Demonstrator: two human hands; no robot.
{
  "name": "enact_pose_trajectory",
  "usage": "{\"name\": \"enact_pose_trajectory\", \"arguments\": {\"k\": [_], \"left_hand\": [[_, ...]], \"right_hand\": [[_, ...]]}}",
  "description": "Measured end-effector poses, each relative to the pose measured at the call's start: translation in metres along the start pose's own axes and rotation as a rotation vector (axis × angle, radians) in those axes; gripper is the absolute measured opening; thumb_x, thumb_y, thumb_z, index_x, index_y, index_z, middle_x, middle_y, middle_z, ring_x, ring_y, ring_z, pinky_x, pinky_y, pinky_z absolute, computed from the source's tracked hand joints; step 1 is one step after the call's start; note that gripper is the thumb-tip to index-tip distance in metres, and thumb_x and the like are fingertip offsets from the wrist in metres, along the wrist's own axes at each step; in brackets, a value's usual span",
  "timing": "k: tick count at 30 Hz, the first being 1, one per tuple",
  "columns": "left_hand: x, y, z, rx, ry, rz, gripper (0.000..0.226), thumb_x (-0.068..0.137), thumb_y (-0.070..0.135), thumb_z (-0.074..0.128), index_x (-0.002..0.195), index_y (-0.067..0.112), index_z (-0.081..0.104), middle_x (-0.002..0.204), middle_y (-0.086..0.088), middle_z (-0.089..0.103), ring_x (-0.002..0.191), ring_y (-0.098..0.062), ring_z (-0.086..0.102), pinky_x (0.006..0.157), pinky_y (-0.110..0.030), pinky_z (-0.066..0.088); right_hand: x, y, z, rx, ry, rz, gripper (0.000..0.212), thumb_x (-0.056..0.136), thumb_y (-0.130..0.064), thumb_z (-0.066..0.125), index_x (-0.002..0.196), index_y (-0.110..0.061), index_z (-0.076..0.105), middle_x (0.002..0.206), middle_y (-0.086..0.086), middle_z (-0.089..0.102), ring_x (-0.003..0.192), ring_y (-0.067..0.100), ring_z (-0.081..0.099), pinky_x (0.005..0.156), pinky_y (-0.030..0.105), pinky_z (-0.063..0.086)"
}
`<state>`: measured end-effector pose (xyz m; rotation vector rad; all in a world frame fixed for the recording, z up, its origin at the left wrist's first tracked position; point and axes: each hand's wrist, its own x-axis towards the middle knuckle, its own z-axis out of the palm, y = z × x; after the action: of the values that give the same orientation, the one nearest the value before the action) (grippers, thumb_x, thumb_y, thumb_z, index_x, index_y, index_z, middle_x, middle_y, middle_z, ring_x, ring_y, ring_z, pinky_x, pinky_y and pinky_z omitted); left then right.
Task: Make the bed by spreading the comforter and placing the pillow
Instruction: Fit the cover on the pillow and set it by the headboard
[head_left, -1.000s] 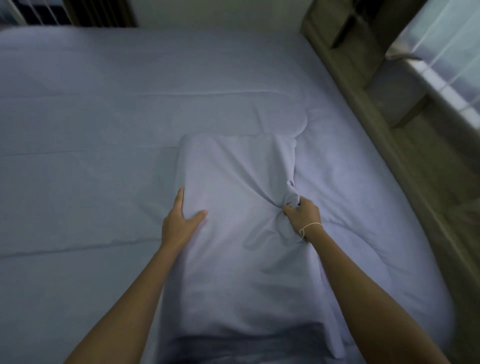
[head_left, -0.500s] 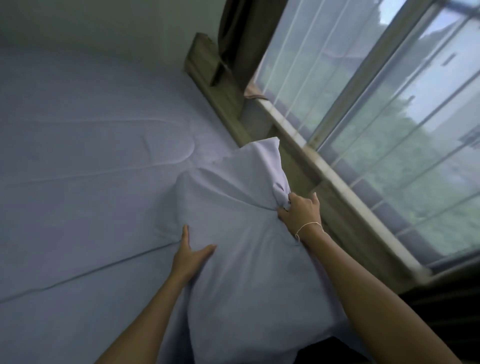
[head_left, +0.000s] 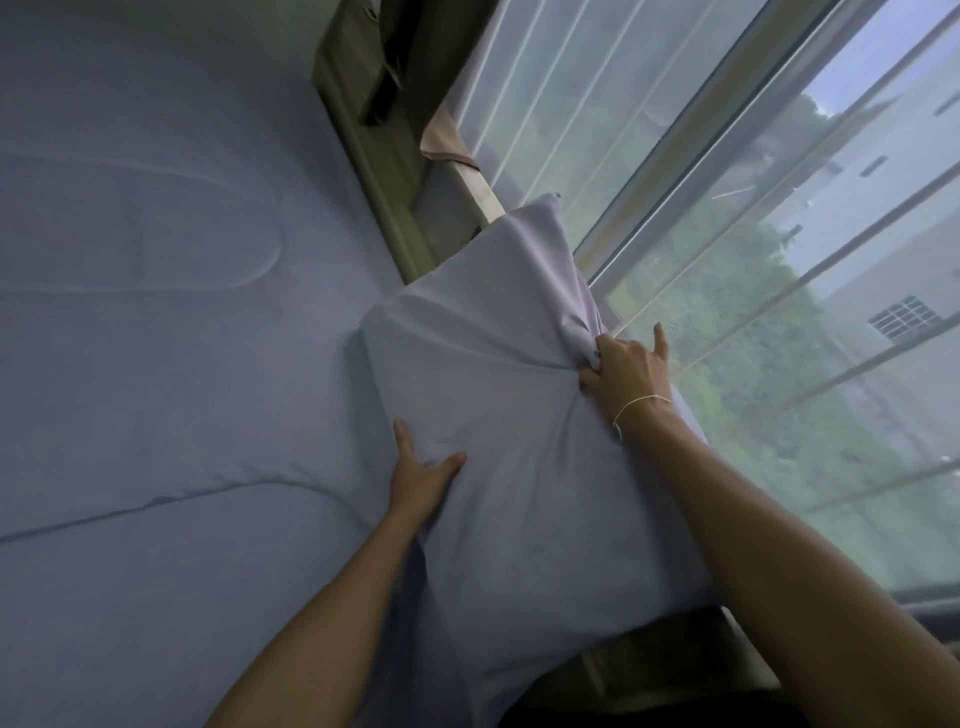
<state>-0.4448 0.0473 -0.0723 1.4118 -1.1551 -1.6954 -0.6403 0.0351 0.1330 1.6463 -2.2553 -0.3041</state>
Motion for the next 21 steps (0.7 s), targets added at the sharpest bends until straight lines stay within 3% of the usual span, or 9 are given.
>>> {"name": "enact_pose_trajectory", "arguments": {"k": [4,7,8,10,12,16,19,21], "left_hand": [[0.021,-0.028,0.014,0.035,-0.007,-0.022,0.113,0.077,0.041,0.073,0.147,0.028,-0.014,0.152,-0.005,0.029,0.13,-0.025,0.044,0.108,-0.033,0.035],[0.022,-0.04,0.014,0.22,0.027,-0.055,0.106,0.08,0.057,0.06,0.146,0.027,-0.017,0.152,-0.018,0.027,0.133,-0.03,0.038,0.11,-0.038,0.033],[0.017,-0.041,0.016,0.34,0.066,-0.045,0.099,0.084,0.06,0.052,0.147,0.025,-0.015,0.154,-0.022,0.018,0.137,-0.033,0.031,0.112,-0.042,0.028],[-0.005,-0.042,0.023,0.549,0.152,0.061,0.08,0.092,0.056,0.037,0.149,0.022,-0.007,0.155,-0.024,0.005,0.142,-0.036,0.017,0.115,-0.049,0.02],[-0.036,-0.053,0.033,0.694,0.156,0.241,0.072,0.094,0.055,0.029,0.15,0.019,0.002,0.155,-0.024,0.007,0.142,-0.038,0.015,0.113,-0.053,0.02],[-0.098,-0.098,0.043,1.0,-0.101,0.458,0.079,0.085,0.071,0.019,0.15,0.029,0.002,0.158,-0.014,0.004,0.144,-0.037,0.01,0.111,-0.054,0.02],[-0.131,-0.119,0.04,1.145,-0.151,0.524,0.086,0.078,0.073,0.036,0.148,0.024,0.024,0.153,-0.016,0.026,0.139,-0.035,0.026,0.103,-0.057,0.032],[-0.143,-0.13,0.037,1.19,-0.128,0.644,0.087,0.072,0.072,0.045,0.14,0.018,0.039,0.144,-0.018,0.041,0.133,-0.033,0.035,0.1,-0.056,0.03]], "right_hand": [[0.007,0.008,0.028,0.027,-0.023,-0.089,0.027,0.092,-0.038,0.044,0.089,-0.018,0.062,0.084,0.014,0.07,0.091,0.03,0.066,0.119,0.044,0.007],[0.001,0.005,0.041,0.124,-0.006,-0.077,0.028,0.091,-0.035,0.046,0.109,-0.015,0.054,0.108,0.017,0.067,0.106,0.033,0.062,0.119,0.048,0.007],[-0.003,0.006,0.043,0.151,0.005,-0.052,0.04,0.089,-0.038,0.047,0.122,-0.015,0.046,0.126,0.016,0.059,0.118,0.033,0.055,0.119,0.052,0.003],[-0.019,0.007,0.045,0.141,0.042,-0.047,0.07,0.087,-0.049,0.047,0.145,-0.022,0.02,0.156,0.011,0.023,0.143,0.031,0.025,0.116,0.055,-0.005],[-0.044,0.006,0.049,0.102,0.093,-0.121,0.084,0.084,-0.058,0.045,0.15,-0.029,0.001,0.16,0.007,-0.001,0.147,0.03,0.004,0.116,0.055,-0.005],[-0.117,0.015,0.072,-0.03,-0.03,-0.269,0.081,0.084,-0.057,0.05,0.15,-0.031,0.01,0.16,0.007,-0.005,0.147,0.034,-0.003,0.115,0.062,0.006],[-0.165,0.037,0.073,-0.034,-0.053,-0.269,0.074,0.083,-0.052,0.053,0.148,-0.029,0.023,0.16,0.009,0.005,0.146,0.035,0.004,0.114,0.061,0.012],[-0.189,0.053,0.063,0.087,-0.047,-0.217,0.076,0.077,-0.04,0.053,0.147,-0.029,0.027,0.159,0.012,0.008,0.146,0.034,0.009,0.114,0.06,0.012]]}}
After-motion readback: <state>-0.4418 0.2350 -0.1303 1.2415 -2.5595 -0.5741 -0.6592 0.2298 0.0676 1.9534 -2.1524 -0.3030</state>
